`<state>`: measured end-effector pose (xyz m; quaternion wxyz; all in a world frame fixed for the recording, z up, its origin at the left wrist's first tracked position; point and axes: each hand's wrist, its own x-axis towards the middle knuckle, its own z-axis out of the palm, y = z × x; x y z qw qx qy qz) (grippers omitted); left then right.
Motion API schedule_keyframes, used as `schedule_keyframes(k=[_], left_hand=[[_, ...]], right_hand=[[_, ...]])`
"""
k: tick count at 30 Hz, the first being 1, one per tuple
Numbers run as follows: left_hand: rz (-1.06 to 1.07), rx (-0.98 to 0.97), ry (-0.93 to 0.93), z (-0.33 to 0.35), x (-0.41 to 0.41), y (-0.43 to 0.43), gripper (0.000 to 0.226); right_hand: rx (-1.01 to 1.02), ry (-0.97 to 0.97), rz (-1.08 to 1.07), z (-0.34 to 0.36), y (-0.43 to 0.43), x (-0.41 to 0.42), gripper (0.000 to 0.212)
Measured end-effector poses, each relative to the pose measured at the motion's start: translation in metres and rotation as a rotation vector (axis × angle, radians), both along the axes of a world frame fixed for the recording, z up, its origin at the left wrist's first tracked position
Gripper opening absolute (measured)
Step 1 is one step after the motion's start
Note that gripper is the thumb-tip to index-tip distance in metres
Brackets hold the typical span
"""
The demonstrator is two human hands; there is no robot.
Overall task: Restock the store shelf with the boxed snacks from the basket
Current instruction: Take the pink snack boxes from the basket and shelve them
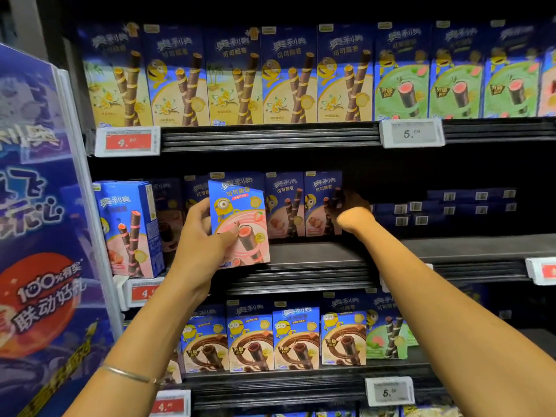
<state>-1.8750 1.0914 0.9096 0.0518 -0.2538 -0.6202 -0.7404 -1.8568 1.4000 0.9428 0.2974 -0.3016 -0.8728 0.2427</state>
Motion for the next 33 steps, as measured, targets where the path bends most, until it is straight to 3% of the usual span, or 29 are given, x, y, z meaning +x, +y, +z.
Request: schedule_keyframes(k=[2, 4, 7, 8, 10, 12, 14, 21, 28, 33], left_hand=[[0.002, 0.015, -0.002, -0.002, 0.001, -0.002, 0.058], [0.002, 0.03, -0.004, -0.003, 0.002, -0.002, 0.056], [-0.022, 0.041, 0.003, -0.003, 0.007, 0.001, 0.055], [-0.029, 0.036, 0.011, -0.002, 0.009, 0.003, 0.056], [-0.035, 0.026, 0.03, 0.0, 0.013, 0.009, 0.062], [-0.034, 0.018, 0.041, 0.002, 0.016, 0.012, 0.068], [-0.006, -0.019, 0.071, 0.001, 0.017, 0.012, 0.065], [0.252, -0.274, 0.233, -0.014, 0.012, -0.009, 0.07], [0.315, -0.351, 0.279, -0.02, 0.021, -0.035, 0.064], [0.58, -0.367, 0.471, -0.031, 0.032, -0.058, 0.055]], right_hand=[[-0.051, 0.035, -0.083, -0.001, -0.004, 0.009, 0.052], [-0.069, 0.196, -0.132, -0.003, -0.018, 0.021, 0.053], [-0.111, 0.562, 0.109, -0.001, -0.066, 0.038, 0.023], [-0.173, 0.579, 0.301, 0.001, -0.087, 0.043, 0.027], [-0.318, 0.406, 0.649, 0.005, -0.123, 0.048, 0.04], [-0.304, 0.266, 0.742, 0.004, -0.142, 0.047, 0.038], [-0.196, 0.251, 0.682, 0.001, -0.146, 0.043, 0.034], [-0.115, 0.265, 0.397, -0.006, -0.155, 0.004, 0.038], [-0.076, 0.23, 0.349, -0.015, -0.195, -0.042, 0.025], [-0.017, 0.105, 0.309, -0.012, -0.206, -0.058, 0.012]])
